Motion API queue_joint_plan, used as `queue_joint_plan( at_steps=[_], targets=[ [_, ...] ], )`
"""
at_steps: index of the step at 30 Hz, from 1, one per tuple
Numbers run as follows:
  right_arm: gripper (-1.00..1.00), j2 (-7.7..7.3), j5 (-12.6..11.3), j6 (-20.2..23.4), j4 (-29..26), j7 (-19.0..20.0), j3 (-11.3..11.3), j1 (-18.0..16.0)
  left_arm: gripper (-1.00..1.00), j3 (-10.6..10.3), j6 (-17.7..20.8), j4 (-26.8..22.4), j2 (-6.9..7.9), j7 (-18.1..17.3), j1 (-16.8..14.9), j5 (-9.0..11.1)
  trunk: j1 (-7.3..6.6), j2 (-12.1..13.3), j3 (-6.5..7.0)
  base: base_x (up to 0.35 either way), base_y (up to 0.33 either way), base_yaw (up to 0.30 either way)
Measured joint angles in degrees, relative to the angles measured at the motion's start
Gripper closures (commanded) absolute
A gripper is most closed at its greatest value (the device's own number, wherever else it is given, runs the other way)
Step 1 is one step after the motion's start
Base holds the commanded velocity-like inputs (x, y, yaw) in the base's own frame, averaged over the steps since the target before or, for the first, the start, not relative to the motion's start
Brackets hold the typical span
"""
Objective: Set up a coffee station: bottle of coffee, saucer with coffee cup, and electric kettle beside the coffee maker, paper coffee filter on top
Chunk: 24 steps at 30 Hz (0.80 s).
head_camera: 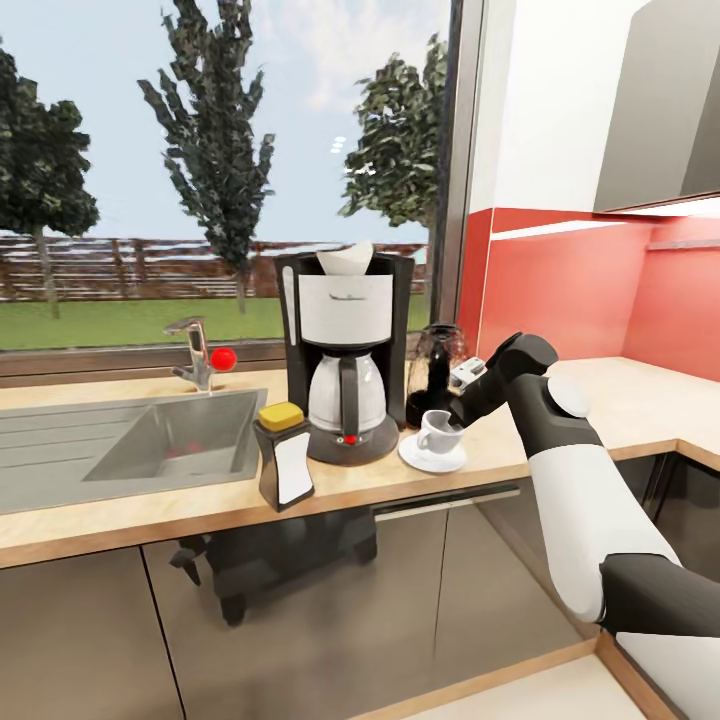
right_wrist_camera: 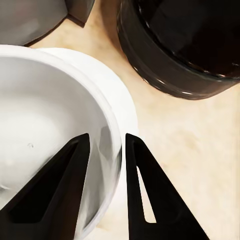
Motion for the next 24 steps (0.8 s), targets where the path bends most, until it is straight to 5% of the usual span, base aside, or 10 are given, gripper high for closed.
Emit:
queue_joint_plan(
  at_steps=[24],
  targets=[
    [1.0, -0.08, -0.02, 0.0, 0.0, 0.0, 0.07, 0.0, -1.0, 0.0, -0.06, 0.0, 0.0, -0.05, 0.0, 0.0, 1.98, -3.61, -1.62, 0.001, -0.001, 0.0]
  ],
)
